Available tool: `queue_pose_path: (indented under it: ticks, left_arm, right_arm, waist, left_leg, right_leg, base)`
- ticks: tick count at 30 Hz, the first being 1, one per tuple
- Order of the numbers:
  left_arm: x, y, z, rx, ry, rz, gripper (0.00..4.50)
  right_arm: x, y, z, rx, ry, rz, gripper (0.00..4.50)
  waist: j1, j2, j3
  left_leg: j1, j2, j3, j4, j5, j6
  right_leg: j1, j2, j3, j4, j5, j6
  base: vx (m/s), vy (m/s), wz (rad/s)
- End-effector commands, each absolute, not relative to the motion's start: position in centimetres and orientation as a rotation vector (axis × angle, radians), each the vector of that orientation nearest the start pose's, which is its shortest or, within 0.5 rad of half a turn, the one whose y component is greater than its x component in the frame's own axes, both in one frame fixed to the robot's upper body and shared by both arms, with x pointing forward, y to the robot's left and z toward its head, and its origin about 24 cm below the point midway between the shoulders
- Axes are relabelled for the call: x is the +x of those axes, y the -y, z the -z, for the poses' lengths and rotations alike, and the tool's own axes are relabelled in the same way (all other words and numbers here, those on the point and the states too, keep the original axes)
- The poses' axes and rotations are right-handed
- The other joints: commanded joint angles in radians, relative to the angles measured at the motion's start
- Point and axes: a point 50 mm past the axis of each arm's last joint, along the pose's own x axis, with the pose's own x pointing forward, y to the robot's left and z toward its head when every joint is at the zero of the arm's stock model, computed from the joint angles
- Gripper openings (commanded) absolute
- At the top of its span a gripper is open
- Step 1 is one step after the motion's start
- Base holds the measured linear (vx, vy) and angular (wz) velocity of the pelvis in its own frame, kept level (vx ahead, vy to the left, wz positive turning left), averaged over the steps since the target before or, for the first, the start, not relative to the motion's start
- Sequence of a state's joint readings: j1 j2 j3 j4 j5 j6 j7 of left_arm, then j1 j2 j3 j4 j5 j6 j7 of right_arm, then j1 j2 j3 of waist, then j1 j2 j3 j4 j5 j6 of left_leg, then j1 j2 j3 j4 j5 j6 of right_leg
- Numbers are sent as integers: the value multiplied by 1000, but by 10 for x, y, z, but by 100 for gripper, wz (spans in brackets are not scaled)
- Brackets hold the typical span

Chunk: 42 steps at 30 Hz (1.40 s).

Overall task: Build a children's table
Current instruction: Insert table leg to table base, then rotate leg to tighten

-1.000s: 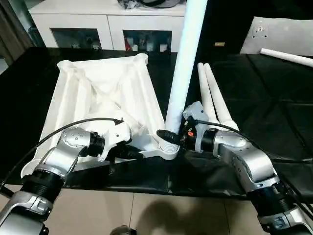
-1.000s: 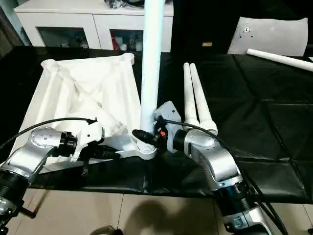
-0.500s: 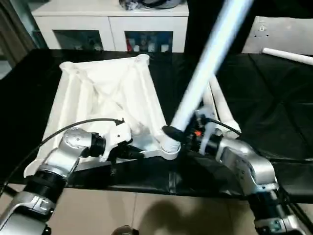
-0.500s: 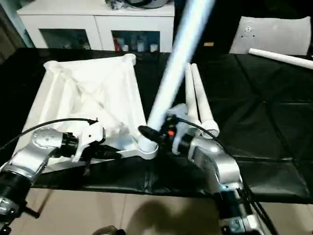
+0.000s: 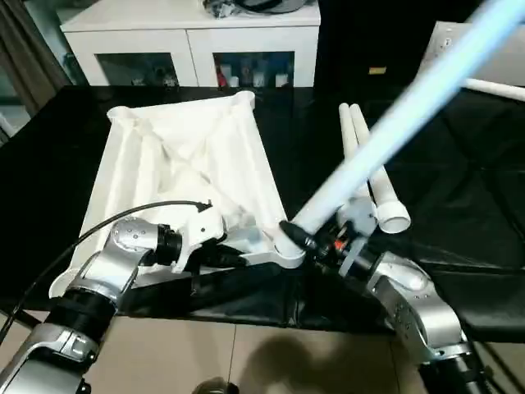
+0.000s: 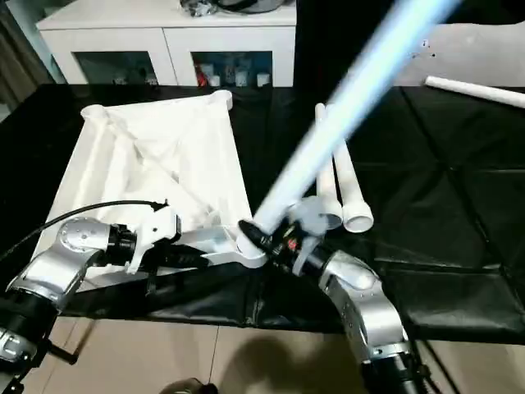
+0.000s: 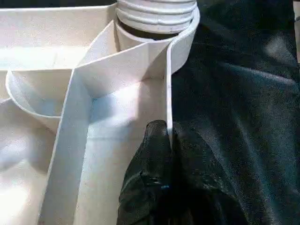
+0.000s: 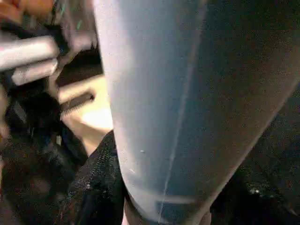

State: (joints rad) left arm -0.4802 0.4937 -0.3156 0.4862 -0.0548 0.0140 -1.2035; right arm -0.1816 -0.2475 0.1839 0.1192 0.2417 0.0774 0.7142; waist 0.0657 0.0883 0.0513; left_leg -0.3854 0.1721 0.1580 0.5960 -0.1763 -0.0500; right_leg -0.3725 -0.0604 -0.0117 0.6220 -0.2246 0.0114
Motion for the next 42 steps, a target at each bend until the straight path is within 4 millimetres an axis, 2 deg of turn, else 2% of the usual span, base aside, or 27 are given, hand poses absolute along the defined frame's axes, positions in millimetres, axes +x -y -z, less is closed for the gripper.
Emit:
queue_pose_path:
  ticks: [1, 2, 4, 5, 7, 9, 10, 12, 14, 15, 18, 20, 22, 24, 25, 27, 28, 29, 31, 33, 34, 35, 36, 37, 39, 40, 42]
  left_arm:
    - [304, -167, -61, 531, -360, 1285, 0]
    - [303, -167, -60, 557, -370, 1295, 0]
    - [302, -167, -59, 596, -386, 1315, 0]
    - [302, -167, -60, 604, -388, 1319, 0]
    - [302, -166, -60, 625, -390, 1334, 0]
    - [302, -165, -62, 638, -387, 1357, 0]
    - [303, -165, -63, 642, -383, 1367, 0]
    - [304, -165, -66, 647, -377, 1378, 0]
    - [308, -164, -71, 654, -368, 1392, 0]
    - [309, -164, -72, 654, -367, 1392, 0]
    - [315, -165, -76, 655, -362, 1383, 0]
    - [321, -168, -80, 658, -362, 1360, 0]
    - [328, -171, -83, 663, -368, 1330, 0]
    - [330, -173, -83, 666, -370, 1320, 0]
    - [333, -176, -85, 673, -382, 1298, 0]
    - [335, -178, -85, 673, -386, 1288, 0]
    - [336, -180, -85, 677, -391, 1280, 0]
    - [336, -180, -85, 677, -391, 1280, 0]
    - [336, -186, -84, 679, -408, 1263, 0]
    - [336, -187, -83, 677, -411, 1261, 0]
    - [335, -191, -82, 678, -418, 1255, 0]
    - [335, -191, -82, 678, -419, 1254, 0]
    - [334, -194, -81, 679, -424, 1248, 0]
    - [332, -197, -80, 677, -429, 1239, 0]
    - [331, -198, -80, 668, -429, 1232, 0]
    - [329, -201, -79, 647, -427, 1219, 0]
    - [322, -203, -78, 616, -423, 1206, 0]
  right_arm:
    - [249, 131, -4, -102, -334, -902, 191]
    - [251, 129, -5, -141, -342, -933, 191]
    - [254, 127, -7, -186, -363, -989, 191]
    - [255, 126, -8, -190, -367, -1001, 191]
    - [258, 123, -9, -203, -375, -1034, 190]
    - [262, 120, -10, -210, -386, -1074, 190]
    - [264, 118, -11, -210, -392, -1097, 190]
    - [266, 116, -13, -198, -404, -1128, 190]
    - [267, 113, -14, -174, -433, -1197, 190]
    - [267, 113, -14, -167, -441, -1212, 190]
    - [259, 111, -12, -138, -488, -1296, 190]
    - [249, 109, -10, -108, -530, -1367, 190]
    - [243, 106, -7, -110, -545, -1397, 190]
    - [242, 105, -6, -113, -549, -1404, 190]
    - [243, 102, -6, -115, -538, -1390, 190]
    - [244, 101, -6, -116, -531, -1380, 190]
    - [245, 99, -6, -117, -525, -1370, 190]
    - [245, 99, -6, -117, -525, -1370, 190]
    - [250, 94, -8, -118, -499, -1331, 190]
    - [252, 93, -8, -119, -494, -1324, 190]
    - [254, 91, -9, -121, -484, -1315, 190]
    - [254, 91, -9, -121, -482, -1314, 190]
    - [255, 90, -9, -125, -476, -1307, 190]
    - [257, 88, -10, -134, -467, -1296, 190]
    - [259, 88, -9, -141, -459, -1281, 190]
    - [263, 87, -9, -147, -445, -1248, 190]
    - [268, 86, -10, -143, -429, -1197, 190]
  waist:
    - [-8, 1, -41]
    - [-10, -10, -39]
    - [-11, -18, -37]
    - [-12, -15, -36]
    - [-15, -21, -33]
    - [-16, -22, -33]
    - [-21, -33, -25]
    - [-22, -30, -24]
    - [-23, -40, -15]
    - [-23, -40, -15]
    - [-18, -43, -12]
    - [-13, -45, -16]
    - [-9, -39, -15]
    - [-11, -42, -16]
    - [-11, -35, -16]
    - [-13, -39, -13]
    - [-15, -35, -11]
    - [-15, -36, -9]
    - [-16, -36, -4]
    - [-17, -37, 6]
    - [-16, -39, 11]
    - [-16, -44, 10]
    - [-15, -42, 11]
    - [-16, -47, 9]
    - [-18, -45, 7]
    - [-18, -49, 4]
    - [-23, -47, 1]
  left_leg:
    - [27, 50, -16, -98, -382, -35]
    - [26, 50, -15, -99, -384, -31]
    - [23, 52, -16, -101, -356, -17]
    - [25, 52, -14, -100, -352, -13]
    - [26, 53, -13, -104, -365, -16]
    - [26, 53, -14, -106, -376, -22]
    - [24, 52, -14, -109, -391, -22]
    - [29, 52, -14, -109, -405, -26]
    - [30, 53, -12, -112, -409, -25]
    - [30, 53, -12, -112, -409, -25]
    - [27, 56, -7, -113, -343, -15]
    - [26, 56, -4, -108, -275, 1]
    - [23, 55, -3, -104, -235, 10]
    - [22, 54, -3, -103, -220, 15]
    - [24, 53, -2, -102, -221, 18]
    - [24, 54, -2, -105, -234, 16]
    - [23, 54, -2, -108, -259, 11]
    - [26, 56, -2, -111, -279, 6]
    - [30, 59, -3, -118, -342, -15]
    - [33, 59, -5, -125, -396, -31]
    - [39, 59, -7, -128, -443, -43]
    - [44, 61, -9, -128, -459, -47]
    - [47, 62, -12, -131, -468, -52]
    - [45, 64, -14, -132, -449, -51]
    - [34, 64, -14, -138, -404, -50]
    - [34, 63, -11, -137, -383, -44]
    - [27, 63, -11, -138, -354, -41]
  right_leg:
    - [7, -73, 35, -89, -259, -202]
    - [7, -72, 36, -92, -265, -201]
    - [10, -73, 36, -90, -266, -194]
    - [6, -73, 37, -92, -267, -193]
    - [4, -71, 37, -96, -263, -191]
    - [4, -70, 36, -94, -260, -192]
    - [2, -70, 37, -96, -279, -190]
    - [-1, -70, 39, -99, -301, -189]
    - [-5, -71, 40, -104, -320, -186]
    - [-5, -71, 40, -104, -320, -186]
    - [-1, -69, 40, -100, -227, -195]
    - [5, -66, 37, -90, -103, -213]
    - [10, -66, 34, -82, -17, -229]
    - [14, -66, 31, -78, 41, -239]
    - [14, -65, 30, -78, 58, -243]
    - [17, -68, 29, -79, 45, -250]
    - [17, -70, 30, -83, 0, -249]
    - [15, -71, 31, -88, -36, -247]
    - [10, -75, 36, -97, -167, -239]
    - [3, -77, 40, -106, -279, -220]
    - [-1, -81, 44, -115, -388, -199]
    - [-4, -84, 47, -120, -435, -190]
    - [-7, -87, 51, -125, -482, -174]
    - [-5, -88, 53, -125, -473, -170]
    - [3, -84, 48, -118, -409, -172]
    - [4, -81, 47, -116, -362, -179]
    - [8, -85, 45, -109, -322, -198]
  base:
    - [0, 0, 0]
    - [0, 0, 0]
    - [0, 0, 0]
    - [0, 0, 0]
    - [0, 0, 0]
    - [0, 0, 0]
    - [0, 0, 0]
    - [0, 0, 0]
    - [0, 0, 0]
    - [0, 0, 0]
    - [0, 0, 0]
    - [0, 0, 0]
    - [25, 3, -1]
    - [25, 3, -1]
    - [0, 0, 0]
    - [0, 0, 0]
    - [0, 0, 0]
    - [0, 0, 0]
    - [0, 0, 0]
    - [0, 0, 0]
    - [0, 0, 0]
    - [0, 0, 0]
    - [0, 0, 0]
    - [0, 0, 0]
    - [0, 0, 0]
    - [0, 0, 0]
    - [0, 0, 0]
